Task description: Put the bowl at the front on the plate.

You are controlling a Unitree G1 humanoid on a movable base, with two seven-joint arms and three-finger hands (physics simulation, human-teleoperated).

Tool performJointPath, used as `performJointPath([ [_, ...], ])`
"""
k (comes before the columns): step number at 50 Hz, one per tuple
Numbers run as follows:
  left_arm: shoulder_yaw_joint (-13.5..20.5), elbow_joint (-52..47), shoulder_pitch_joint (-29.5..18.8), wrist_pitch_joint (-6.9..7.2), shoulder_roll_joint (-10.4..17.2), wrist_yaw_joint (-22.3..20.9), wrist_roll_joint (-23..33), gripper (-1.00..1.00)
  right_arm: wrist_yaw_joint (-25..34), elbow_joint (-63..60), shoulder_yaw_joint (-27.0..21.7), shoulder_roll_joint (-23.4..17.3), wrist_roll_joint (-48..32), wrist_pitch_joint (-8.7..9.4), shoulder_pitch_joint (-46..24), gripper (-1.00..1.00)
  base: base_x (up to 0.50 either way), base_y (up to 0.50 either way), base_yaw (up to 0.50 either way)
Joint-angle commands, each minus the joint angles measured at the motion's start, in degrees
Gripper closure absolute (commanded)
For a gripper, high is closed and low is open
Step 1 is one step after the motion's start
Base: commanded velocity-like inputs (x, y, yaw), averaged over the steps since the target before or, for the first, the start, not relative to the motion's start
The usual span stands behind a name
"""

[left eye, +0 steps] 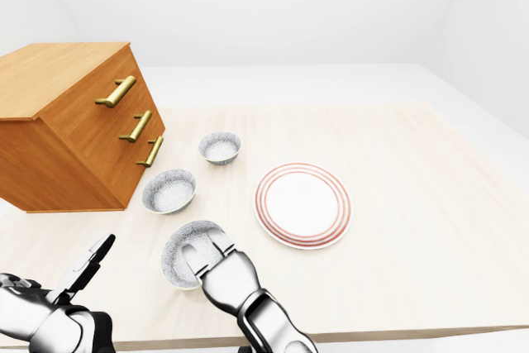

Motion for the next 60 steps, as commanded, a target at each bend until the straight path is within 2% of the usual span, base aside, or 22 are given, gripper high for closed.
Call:
performJointPath([
  [1,0.13,-0.54,0.24,0.03,-0.06,0.0,-0.19,-1.0,-0.59,5.0,-1.66,1.22,-0.5,0.0,-0.93,-1.0,0.0,0.0,0.0],
  [19,0.16,-0.02,-0.01,0.03,-0.17,0.0,-0.02,-1.0,0.78,6.52,-3.67,1.76,-1.33,0.0,-2.59,-1.0,0.0,0.0,0.0],
  [21,0.07,0.39,-0.13,-0.17,-0.04,0.0,-0.07,-1.0,0.96,7.5,-4.43,1.89,-1.12,0.0,-2.96,-1.0,0.0,0.0,0.0],
  [22,-0.17,1.29,-0.37,-0.9,-0.02,0.0,0.14,-1.0,1.24,7.94,-4.73,2.14,-1.02,0.0,-3.3,-1.0,0.0,0.0,0.0],
  [29,-0.49,1.29,-0.18,-1.03,0.17,0.0,0.05,-1.0,3.44,9.15,-5.09,3.0,-1.07,0.0,-3.99,-1.0,0.0,0.0,0.0],
  [31,-0.36,0.24,0.1,-0.16,0.16,0.0,-0.14,-1.0,3.76,8.91,-4.96,3.13,-1.07,0.0,-3.93,-1.0,0.0,0.0,0.0],
  [33,-0.35,0.85,-0.12,-0.58,0.15,0.0,-0.01,-1.0,4.19,8.97,-4.58,3.15,-1.21,0.0,-3.82,-1.0,0.0,0.0,0.0],
  [37,-0.23,0.07,0.04,0.03,0.16,0.0,-0.16,-1.0,4.27,9.3,-4.47,3.16,-0.98,0.0,-3.71,-1.0,0.0,0.0,0.0],
  [43,-0.09,-0.17,0.08,0.03,0.11,0.0,-0.24,-1.0,2.63,12.55,-5.43,3.71,-0.3,0.0,-4.56,-1.0,0.0,0.0,0.0],
  [50,0.14,-0.66,0.12,0.03,-0.07,0.0,-0.29,-1.0,1.99,14.67,-5.88,4.31,-0.33,-1.38,-5.15,-0.98,0.0,0.0,0.0],
  [53,0.16,-0.96,0.18,0.03,-0.16,0.0,-0.23,-1.0,2.5,13.94,-5.8,4.25,-0.76,-1.67,-5.08,1.0,0.0,0.0,0.0],
  [60,0.16,-0.4,-0.05,0.03,-0.16,0.0,-0.14,-1.0,3.55,11.65,-5.05,4.44,-2.2,-2.12,-5.35,1.0,0.0,0.0,0.0],
])
